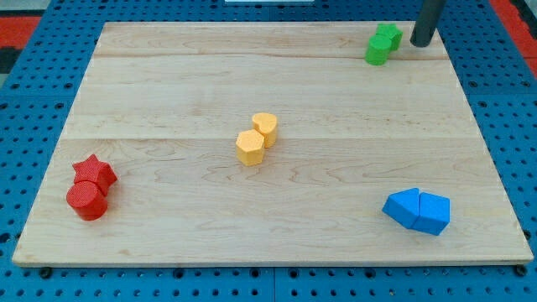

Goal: Separate green circle from green star

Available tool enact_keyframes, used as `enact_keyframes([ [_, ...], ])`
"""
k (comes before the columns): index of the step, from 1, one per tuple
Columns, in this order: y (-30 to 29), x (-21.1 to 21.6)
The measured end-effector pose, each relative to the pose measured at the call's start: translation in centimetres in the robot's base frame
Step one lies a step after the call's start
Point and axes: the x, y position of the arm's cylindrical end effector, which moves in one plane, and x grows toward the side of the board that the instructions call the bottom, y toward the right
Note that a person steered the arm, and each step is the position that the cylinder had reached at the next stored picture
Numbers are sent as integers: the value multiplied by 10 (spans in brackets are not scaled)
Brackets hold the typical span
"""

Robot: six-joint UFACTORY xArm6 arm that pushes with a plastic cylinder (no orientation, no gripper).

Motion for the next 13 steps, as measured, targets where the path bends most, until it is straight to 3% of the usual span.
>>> enact_keyframes([
  [1, -25, 1],
  [2, -85, 23],
  [5, -220, 29],
  [7, -79, -11],
  [8, -89, 35],
  [10, -137, 56],
  [12, -138, 86],
  [13, -216, 101],
])
